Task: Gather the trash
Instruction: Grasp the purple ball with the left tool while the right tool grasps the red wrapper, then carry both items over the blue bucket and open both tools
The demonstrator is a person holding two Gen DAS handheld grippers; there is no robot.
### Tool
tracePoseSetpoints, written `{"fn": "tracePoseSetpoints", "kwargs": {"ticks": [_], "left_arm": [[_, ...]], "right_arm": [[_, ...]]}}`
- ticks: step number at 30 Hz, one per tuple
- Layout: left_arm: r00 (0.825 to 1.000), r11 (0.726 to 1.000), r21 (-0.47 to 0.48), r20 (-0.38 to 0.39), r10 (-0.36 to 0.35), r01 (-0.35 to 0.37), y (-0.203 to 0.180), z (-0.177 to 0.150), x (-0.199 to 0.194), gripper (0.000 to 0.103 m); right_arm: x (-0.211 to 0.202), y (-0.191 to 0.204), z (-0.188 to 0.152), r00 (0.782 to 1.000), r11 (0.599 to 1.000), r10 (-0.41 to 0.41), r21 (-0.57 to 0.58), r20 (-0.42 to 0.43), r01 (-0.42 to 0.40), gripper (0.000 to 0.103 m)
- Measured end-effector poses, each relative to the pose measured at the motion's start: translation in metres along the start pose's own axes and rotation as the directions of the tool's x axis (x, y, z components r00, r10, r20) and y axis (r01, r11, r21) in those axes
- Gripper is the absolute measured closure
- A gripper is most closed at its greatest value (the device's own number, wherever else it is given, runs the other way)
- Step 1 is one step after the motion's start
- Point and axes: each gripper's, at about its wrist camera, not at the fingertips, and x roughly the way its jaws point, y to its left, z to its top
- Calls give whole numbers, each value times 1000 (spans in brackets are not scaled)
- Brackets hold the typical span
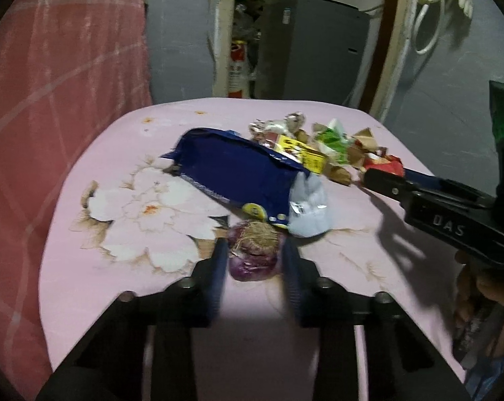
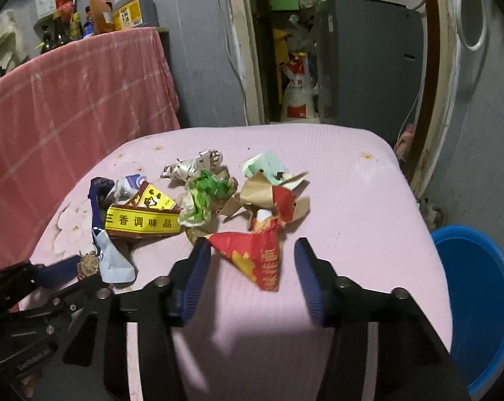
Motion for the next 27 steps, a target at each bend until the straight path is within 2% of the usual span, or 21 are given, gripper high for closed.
{"fn": "tracePoseSetpoints", "kwargs": {"ticks": [7,9,13,21,24,27], "left_arm": [[1000,1000,-19,12,-24,24,5,0,-6,80],[1000,999,-23,17,-24,24,5,-3,-9,81],[999,999,-36,25,-28,29,4,-6,-15,81],[998,995,-92,36,-45,48,8,-17,-32,82],[995,992,-106,69,-65,72,4,-19,-39,82],[986,990,-90,137,-91,104,-9,-12,-51,82]], "right_arm": [[-17,-1,-10,1000,1000,28,5,13,-28,87],[-22,-1,-13,999,999,31,7,25,-32,91],[-30,1,-19,998,999,40,10,45,-41,94],[-62,8,-35,989,999,48,-6,137,-47,94],[-81,11,-42,977,999,53,-21,204,-50,94],[-101,13,-44,959,999,44,-33,279,-36,95]]}}
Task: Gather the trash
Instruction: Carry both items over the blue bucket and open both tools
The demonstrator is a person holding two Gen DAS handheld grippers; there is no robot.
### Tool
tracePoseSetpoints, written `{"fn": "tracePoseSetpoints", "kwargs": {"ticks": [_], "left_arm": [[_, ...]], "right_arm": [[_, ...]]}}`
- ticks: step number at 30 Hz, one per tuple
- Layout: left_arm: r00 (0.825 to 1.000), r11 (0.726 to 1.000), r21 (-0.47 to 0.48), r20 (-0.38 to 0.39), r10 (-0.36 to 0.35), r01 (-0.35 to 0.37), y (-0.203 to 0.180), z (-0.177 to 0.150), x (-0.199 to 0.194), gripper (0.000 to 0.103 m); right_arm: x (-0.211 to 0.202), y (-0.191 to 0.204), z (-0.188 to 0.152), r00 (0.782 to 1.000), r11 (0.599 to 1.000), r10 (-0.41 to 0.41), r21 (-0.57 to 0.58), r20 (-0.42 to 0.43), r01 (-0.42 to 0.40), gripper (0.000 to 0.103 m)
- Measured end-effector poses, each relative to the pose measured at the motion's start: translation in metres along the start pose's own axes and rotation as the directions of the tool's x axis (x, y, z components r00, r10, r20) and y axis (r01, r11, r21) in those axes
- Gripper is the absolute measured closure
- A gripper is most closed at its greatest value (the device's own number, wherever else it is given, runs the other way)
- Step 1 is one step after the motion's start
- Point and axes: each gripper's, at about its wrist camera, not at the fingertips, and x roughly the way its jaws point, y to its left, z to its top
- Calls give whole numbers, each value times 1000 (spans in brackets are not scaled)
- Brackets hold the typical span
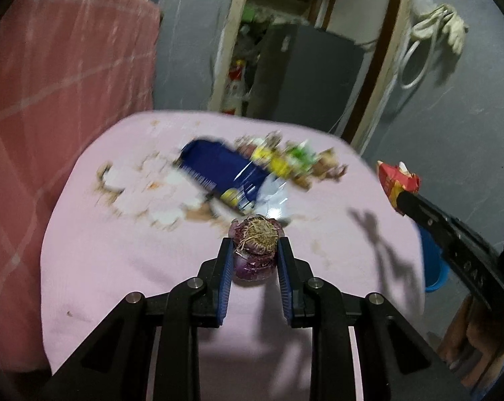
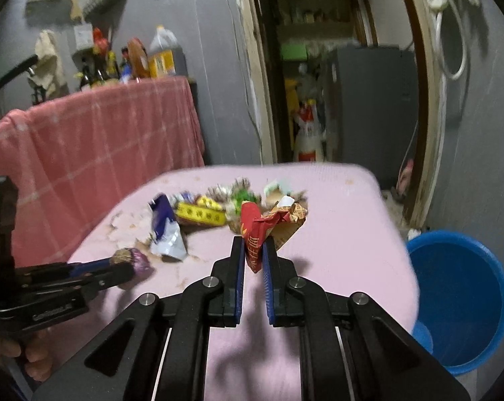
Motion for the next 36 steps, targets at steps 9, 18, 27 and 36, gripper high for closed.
{"fn": "tracePoseSetpoints", "kwargs": {"ticks": [9,18,27,36], "left_arm": [[955,977,170,243,-171,132,-84,51,-31,82],[898,924,264,269,-347,277,-172,73,-6,81],[923,884,289,6,-385,367,-247,64,89,81],[934,913,240,-222,-279,330,-257,34,182,81]], "right_arm": [[-74,-23,30,956,992,-117,-22,268,127,94],[-119,-85,40,891,949,-296,2,345,315,94],[-105,-176,-5,904,910,-404,164,143,381,93],[-74,-230,-55,935,872,-343,341,-87,352,93]]}}
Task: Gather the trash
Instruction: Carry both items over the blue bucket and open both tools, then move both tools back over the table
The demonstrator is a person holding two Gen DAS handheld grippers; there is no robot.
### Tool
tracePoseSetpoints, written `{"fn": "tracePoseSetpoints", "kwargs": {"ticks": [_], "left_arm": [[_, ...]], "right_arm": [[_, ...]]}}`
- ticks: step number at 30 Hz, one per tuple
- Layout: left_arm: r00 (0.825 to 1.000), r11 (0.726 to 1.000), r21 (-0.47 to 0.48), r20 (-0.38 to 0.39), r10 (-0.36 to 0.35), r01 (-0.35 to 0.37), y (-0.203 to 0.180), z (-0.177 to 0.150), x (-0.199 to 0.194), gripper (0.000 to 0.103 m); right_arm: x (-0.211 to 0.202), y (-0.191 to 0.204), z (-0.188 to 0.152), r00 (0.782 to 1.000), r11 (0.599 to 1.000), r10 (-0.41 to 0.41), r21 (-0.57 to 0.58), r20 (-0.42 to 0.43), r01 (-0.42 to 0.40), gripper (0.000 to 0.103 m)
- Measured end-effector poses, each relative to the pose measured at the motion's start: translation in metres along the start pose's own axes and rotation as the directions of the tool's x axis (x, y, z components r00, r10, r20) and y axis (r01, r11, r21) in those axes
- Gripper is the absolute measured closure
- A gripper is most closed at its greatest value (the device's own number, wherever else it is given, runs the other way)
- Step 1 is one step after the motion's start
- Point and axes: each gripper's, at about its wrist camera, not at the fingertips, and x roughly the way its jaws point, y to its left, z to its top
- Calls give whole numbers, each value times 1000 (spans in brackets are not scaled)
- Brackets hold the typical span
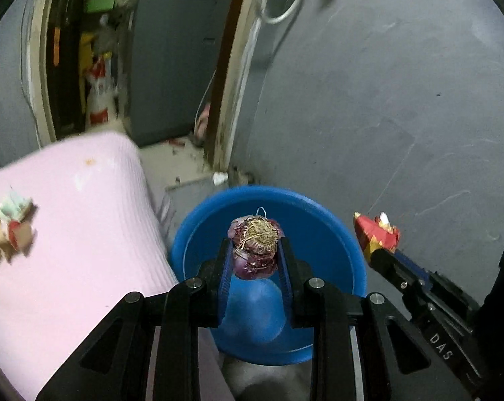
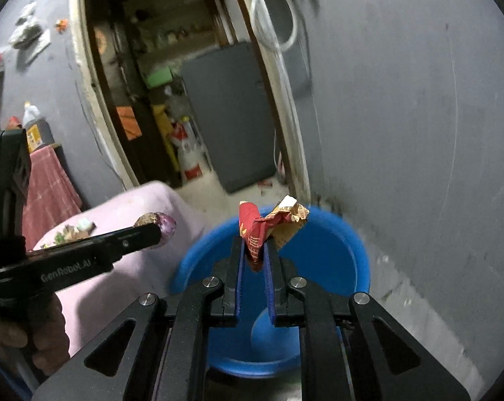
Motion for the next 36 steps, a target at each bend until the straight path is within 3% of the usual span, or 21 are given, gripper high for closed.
{"fn": "tracePoseSetpoints", "kwargs": {"ticks": [6,9,12,14,18,20,22,23,27,30,34,36], "left_arm": [[998,1000,-28,-60,-10,8,10,-7,17,80],[997,999,-49,-68,-23,20,12,-11,16,73],[998,998,-56,-60,-26,23,3,-9,0,72],[999,998,-63,-43,-28,25,6,-10,-9,70],[1000,997,-74,26,-17,19,12,-10,-37,50],[998,997,-78,60,-9,14,15,-8,-51,49],[995,997,-83,98,3,5,20,-7,-68,44],[993,996,-86,121,17,-6,24,-6,-78,38],[975,993,-106,210,71,-49,36,-4,-115,16],[954,987,-135,272,122,-88,45,-5,-144,7],[910,976,-167,367,192,-138,62,-10,-187,5],[889,971,-176,400,221,-163,68,-13,-205,4]], "right_arm": [[9,-10,-2,998,999,-13,49,-58,16,91],[11,-11,2,998,998,-18,52,-68,22,75],[10,-8,6,997,999,-25,43,-71,28,74],[8,-5,9,997,999,-23,30,-70,25,74],[5,2,19,998,1000,-19,13,-59,20,71],[-2,8,23,999,1000,-16,9,-35,17,68],[-11,15,27,1000,1000,-15,2,5,15,49],[-17,19,30,1000,1000,-10,-3,29,11,47],[-40,39,39,992,999,11,-31,123,-7,27],[-58,56,45,980,998,36,-63,197,-24,20],[-81,80,51,951,994,81,-100,300,-53,0],[-91,92,52,934,991,107,-114,342,-71,0]]}}
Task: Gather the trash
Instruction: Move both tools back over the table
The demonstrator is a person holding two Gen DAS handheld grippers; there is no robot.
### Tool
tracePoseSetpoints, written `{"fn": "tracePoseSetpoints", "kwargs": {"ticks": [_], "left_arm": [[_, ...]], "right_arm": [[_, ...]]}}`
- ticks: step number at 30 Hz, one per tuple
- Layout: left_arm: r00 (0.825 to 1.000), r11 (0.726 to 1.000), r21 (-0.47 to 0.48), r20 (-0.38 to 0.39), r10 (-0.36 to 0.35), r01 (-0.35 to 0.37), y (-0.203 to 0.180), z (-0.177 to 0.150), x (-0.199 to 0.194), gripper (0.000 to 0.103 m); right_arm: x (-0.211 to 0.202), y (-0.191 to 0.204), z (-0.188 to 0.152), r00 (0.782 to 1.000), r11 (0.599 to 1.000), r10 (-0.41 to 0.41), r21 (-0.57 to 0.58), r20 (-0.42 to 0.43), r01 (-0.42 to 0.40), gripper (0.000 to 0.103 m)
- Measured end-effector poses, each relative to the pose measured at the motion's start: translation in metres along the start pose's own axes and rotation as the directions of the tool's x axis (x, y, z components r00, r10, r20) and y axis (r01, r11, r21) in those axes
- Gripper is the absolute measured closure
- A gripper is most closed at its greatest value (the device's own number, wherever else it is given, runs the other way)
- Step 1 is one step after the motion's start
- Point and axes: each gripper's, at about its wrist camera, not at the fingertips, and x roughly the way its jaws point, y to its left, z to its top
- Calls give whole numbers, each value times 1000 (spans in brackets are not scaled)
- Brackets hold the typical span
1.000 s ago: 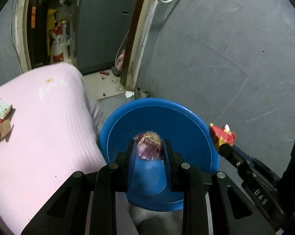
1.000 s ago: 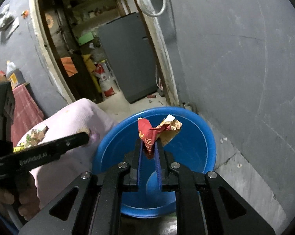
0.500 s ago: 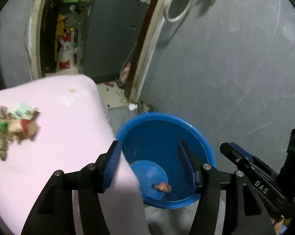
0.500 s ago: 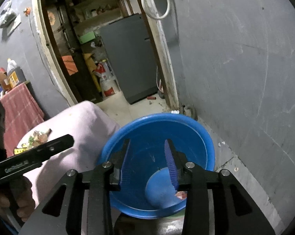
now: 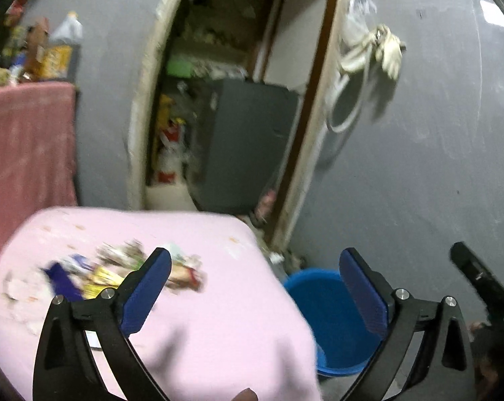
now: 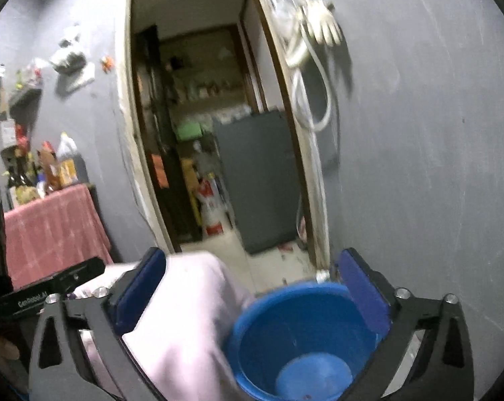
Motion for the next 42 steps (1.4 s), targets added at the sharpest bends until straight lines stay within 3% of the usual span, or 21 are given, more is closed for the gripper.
{"fn": "tracePoseSetpoints", "kwargs": {"ticks": [7,17,27,42], "left_arm": [[988,995,-13,120,96,-95,43,4,-59,1],[957,975,-21,186,223,-223,91,-14,-103,1],[937,954,-6,190,294,-298,118,-30,-107,1],[926,930,-2,91,365,-367,138,-66,-74,1]], "right_arm": [[-15,46,9,990,998,63,-39,126,-59,0],[-16,105,2,971,990,127,-88,202,-111,0],[-1,149,-27,972,976,191,-131,139,-173,0],[33,160,-68,981,974,193,-124,10,-191,0]]}}
